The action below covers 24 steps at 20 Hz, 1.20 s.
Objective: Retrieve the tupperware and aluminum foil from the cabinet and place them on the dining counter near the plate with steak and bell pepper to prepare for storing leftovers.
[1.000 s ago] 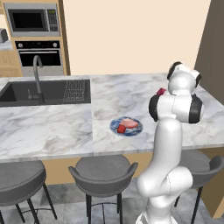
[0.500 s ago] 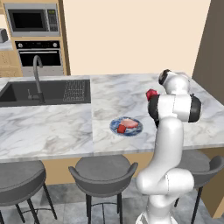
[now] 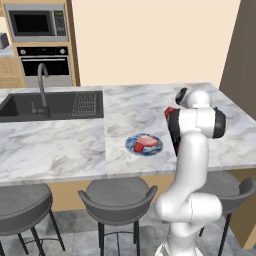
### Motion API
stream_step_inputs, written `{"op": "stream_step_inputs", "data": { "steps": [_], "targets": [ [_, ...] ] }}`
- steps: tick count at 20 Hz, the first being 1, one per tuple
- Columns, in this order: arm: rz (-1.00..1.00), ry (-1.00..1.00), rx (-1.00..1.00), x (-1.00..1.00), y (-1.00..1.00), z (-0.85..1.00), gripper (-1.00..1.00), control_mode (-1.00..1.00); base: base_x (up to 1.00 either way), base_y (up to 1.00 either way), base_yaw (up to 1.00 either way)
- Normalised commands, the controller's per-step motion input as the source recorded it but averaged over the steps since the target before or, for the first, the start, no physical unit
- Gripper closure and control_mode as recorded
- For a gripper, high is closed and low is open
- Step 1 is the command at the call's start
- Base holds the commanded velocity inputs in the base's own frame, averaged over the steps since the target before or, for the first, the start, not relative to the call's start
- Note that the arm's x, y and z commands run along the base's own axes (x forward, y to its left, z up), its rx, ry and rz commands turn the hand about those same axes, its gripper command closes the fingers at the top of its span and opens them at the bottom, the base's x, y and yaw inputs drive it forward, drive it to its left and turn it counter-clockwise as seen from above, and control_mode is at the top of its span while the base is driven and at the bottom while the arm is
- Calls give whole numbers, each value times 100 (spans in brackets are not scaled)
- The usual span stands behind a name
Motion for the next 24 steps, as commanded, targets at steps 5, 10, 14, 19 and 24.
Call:
{"op": "stream_step_inputs", "data": {
  "steps": [5,10,14,19,24],
  "targets": [
    [6,-1,1,62,-5,-53,100,-100,0,0,0],
    [9,-5,0,50,7,-57,100,-100,0,0,0],
    [9,-5,0,50,6,-52,-100,-100,0,0,0],
    [6,-14,-1,15,0,-24,-100,-100,0,0,0],
    [-2,-48,-20,-47,33,0,-100,-100,0,0,0]
  ]
}}
